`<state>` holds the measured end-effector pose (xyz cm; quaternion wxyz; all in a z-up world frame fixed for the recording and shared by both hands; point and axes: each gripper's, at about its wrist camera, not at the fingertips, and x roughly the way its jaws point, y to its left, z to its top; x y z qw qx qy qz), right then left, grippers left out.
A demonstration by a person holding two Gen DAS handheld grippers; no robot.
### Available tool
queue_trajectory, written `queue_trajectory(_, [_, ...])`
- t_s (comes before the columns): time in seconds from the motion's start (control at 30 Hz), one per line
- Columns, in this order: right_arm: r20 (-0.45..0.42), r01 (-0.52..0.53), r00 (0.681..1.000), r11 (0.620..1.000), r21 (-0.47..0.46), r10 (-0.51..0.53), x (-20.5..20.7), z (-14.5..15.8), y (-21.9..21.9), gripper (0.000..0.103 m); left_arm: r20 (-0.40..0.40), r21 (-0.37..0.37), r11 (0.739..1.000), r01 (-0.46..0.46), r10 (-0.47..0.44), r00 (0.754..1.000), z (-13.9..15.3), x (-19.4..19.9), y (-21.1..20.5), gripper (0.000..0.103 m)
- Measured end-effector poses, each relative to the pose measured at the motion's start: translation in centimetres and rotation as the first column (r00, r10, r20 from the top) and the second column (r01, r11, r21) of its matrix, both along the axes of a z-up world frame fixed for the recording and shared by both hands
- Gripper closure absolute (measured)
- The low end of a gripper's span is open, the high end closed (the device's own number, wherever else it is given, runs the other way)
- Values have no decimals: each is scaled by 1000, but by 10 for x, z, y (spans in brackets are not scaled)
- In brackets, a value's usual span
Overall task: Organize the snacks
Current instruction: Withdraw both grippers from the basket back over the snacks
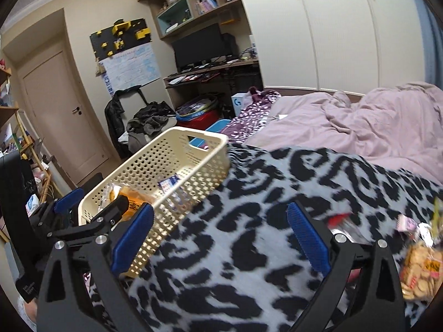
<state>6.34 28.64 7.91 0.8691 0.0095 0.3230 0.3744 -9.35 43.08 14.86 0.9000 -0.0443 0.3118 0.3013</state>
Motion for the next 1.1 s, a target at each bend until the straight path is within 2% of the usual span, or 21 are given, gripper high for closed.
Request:
queue_trajectory(0.27, [-23, 94, 995, 995, 12, -94, 3, -7, -55, 7, -30, 64, 990, 125, -123, 992, 0, 17, -52, 2])
queue_trajectory(0.37, [-24, 126, 992, 992, 10, -126, 2, -9, -76, 7, -31, 12, 981, 196, -195, 980, -2, 25, -68, 2])
queue_trajectory(0.5, [-26, 167, 986, 986, 2, -167, 0, -12, -103, 7, -63, -32, 969, 243, -245, 968, -7, 38, -89, 2])
queue_trajectory(0.77, [-38, 249, 968, 968, -11, -249, -2, -22, -149, 7, -121, -70, 943, 324, -331, 936, -18, 57, -133, 2])
queue_trajectory(1.1, [-60, 318, 946, 948, -14, -318, 2, -34, -185, 7, -155, -79, 920, 385, -393, 907, -25, 69, -165, 2])
